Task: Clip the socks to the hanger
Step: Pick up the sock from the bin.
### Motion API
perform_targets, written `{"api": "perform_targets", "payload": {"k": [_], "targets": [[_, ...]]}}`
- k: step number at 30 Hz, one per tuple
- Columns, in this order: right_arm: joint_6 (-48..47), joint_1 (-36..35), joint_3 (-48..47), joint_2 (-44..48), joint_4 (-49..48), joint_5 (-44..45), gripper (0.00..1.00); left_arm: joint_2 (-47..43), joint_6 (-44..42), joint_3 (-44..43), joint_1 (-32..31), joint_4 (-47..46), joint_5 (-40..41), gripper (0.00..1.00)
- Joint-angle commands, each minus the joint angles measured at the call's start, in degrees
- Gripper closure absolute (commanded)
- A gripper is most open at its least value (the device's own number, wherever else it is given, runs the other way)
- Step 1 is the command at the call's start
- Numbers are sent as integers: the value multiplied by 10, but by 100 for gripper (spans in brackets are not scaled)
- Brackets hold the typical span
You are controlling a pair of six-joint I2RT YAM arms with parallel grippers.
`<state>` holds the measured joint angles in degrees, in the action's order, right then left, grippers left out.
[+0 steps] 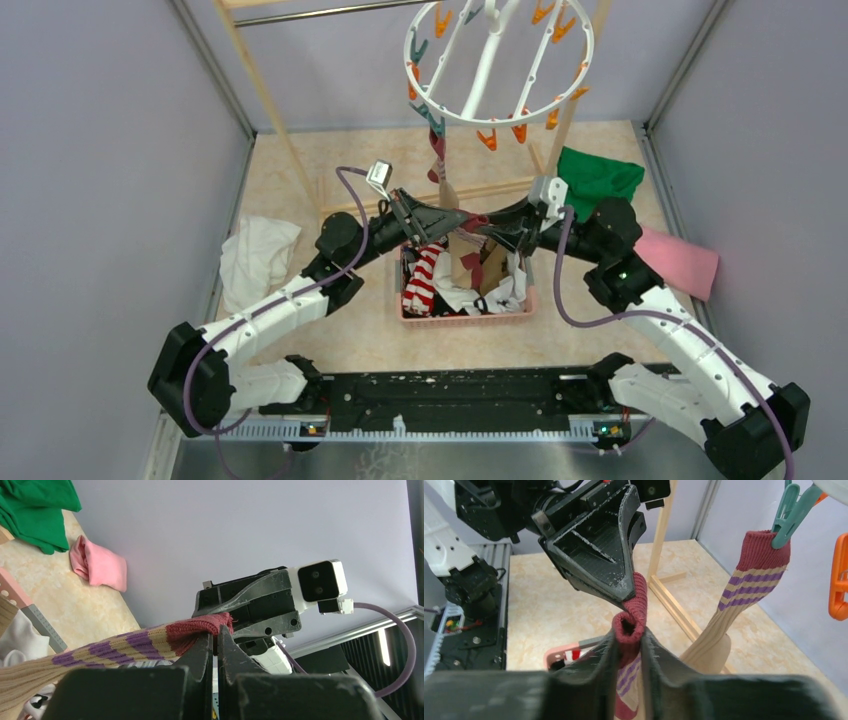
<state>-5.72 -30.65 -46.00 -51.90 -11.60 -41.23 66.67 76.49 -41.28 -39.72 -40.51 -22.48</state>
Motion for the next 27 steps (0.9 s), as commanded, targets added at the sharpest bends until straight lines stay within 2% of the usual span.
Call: {"api": "perform_targets", "payload": {"k": [1, 2, 3, 5, 8, 11, 14, 17, 20, 23, 27], "targets": [[27, -8, 5, 5, -55, -7, 87, -2, 12, -26, -5, -52, 9, 100], [27, -8, 5, 6, -57, -10, 96, -3, 14, -26, -5, -56, 8, 100], [25, -9, 3, 7, -57, -12, 100, -4, 15, -26, -5, -59, 7, 97], [12, -7, -3, 11, -39, -23, 100, -10, 7, -21, -4, -68, 10, 86], [-25, 1, -24, 21, 20, -45, 100, -44, -28, -5, -1, -81, 24, 64], [-84, 12, -56, 27, 102, -57, 100, -102, -108, 18, 15, -70, 20, 41], [-111, 29, -76, 30, 172, -87, 100, -167, -253, 17, 24, 4, 5, 21], [-127, 45, -84, 36, 193, -139, 100, -212, -407, 9, 24, 89, -27, 12], [-201, 46, -103, 31, 247, -203, 96, -229, -522, 11, 25, 124, -99, 3], [-243, 46, -120, 20, 274, -252, 96, -211, -597, 5, 24, 135, -183, 2], [-281, 47, -138, 1, 286, -309, 96, -169, -649, -13, 23, 109, -265, 2]]}}
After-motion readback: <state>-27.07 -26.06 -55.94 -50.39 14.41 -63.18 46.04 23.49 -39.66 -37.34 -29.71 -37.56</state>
